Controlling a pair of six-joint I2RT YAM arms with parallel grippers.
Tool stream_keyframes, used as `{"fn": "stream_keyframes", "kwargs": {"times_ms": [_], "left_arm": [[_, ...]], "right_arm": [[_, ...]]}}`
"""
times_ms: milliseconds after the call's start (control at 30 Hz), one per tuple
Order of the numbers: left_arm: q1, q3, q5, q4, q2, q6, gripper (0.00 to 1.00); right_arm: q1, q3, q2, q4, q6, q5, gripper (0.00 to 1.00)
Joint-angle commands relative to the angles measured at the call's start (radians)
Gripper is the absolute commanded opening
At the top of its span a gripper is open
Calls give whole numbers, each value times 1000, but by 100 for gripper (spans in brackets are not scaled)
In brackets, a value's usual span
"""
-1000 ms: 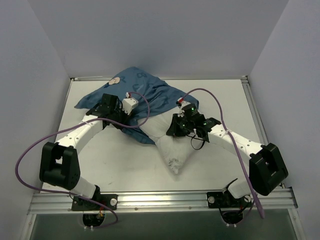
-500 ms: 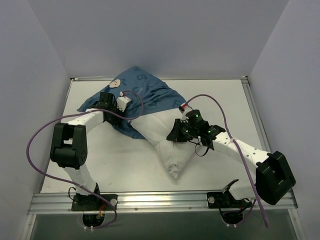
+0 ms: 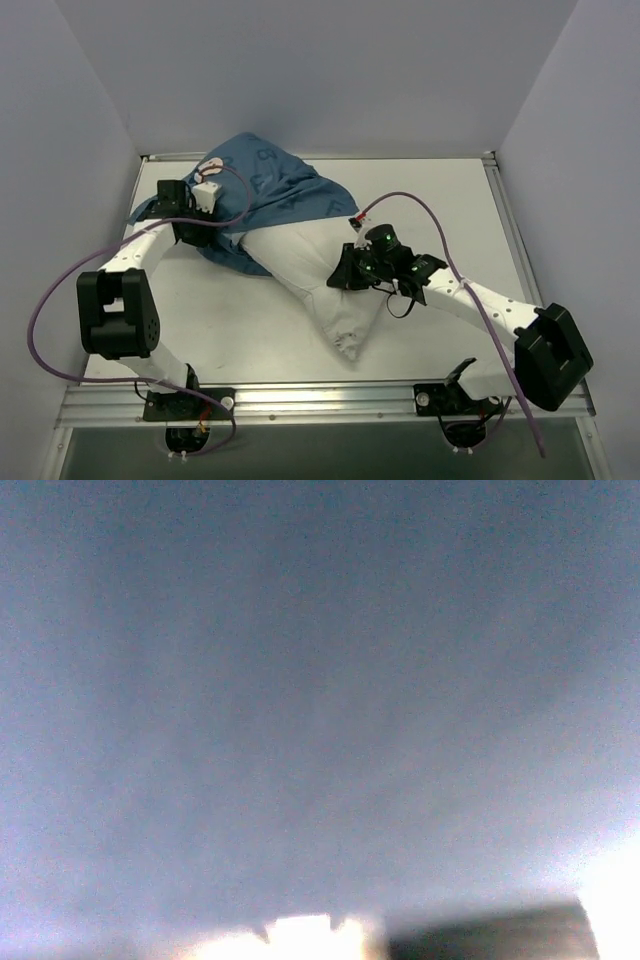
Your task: Remove the pillowcase from the pillow
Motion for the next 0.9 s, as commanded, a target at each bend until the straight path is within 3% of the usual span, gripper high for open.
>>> {"fn": "stream_keyframes", "kwargs": {"times_ms": [0, 67, 167, 300, 367, 400, 467, 500, 533, 600, 633, 733, 867], "left_arm": [[85, -67, -44, 73, -145, 106, 32], [84, -103, 87, 7, -187, 146, 58], [87, -101, 264, -146, -281, 261, 75], [85, -20, 527, -499, -406, 541, 80], [82, 67, 615, -605, -425, 603, 82], [75, 93, 661, -616, -433, 559, 84], [4, 148, 624, -467, -428, 403, 86], [-54, 170, 500, -414, -404, 259, 86], [-167, 193, 411, -372, -384, 202, 86], [-284, 273, 229, -279, -301, 111, 88], [-377, 306, 112, -265, -267, 106, 91], [-470, 457, -16, -249, -108, 107, 95], [-548, 612, -56, -287, 97, 111, 95]], "right_arm": [[68, -67, 69, -263, -4, -8, 0], [89, -64, 92, -218, -9, -33, 0], [97, -60, 113, -201, -27, -63, 0], [108, -70, 123, -200, -47, -82, 0], [119, -83, 124, -180, -38, -96, 0], [128, -96, 124, -171, -35, -96, 0], [159, -107, 130, -151, -25, -96, 0], [169, -112, 135, -148, -25, -91, 0], [192, -113, 144, -152, -24, -85, 0], [215, -113, 152, -160, -24, -62, 0], [231, -116, 153, -157, -19, -57, 0], [238, -133, 146, -138, -3, -51, 0], [246, -145, 139, -134, 17, -31, 0]]}}
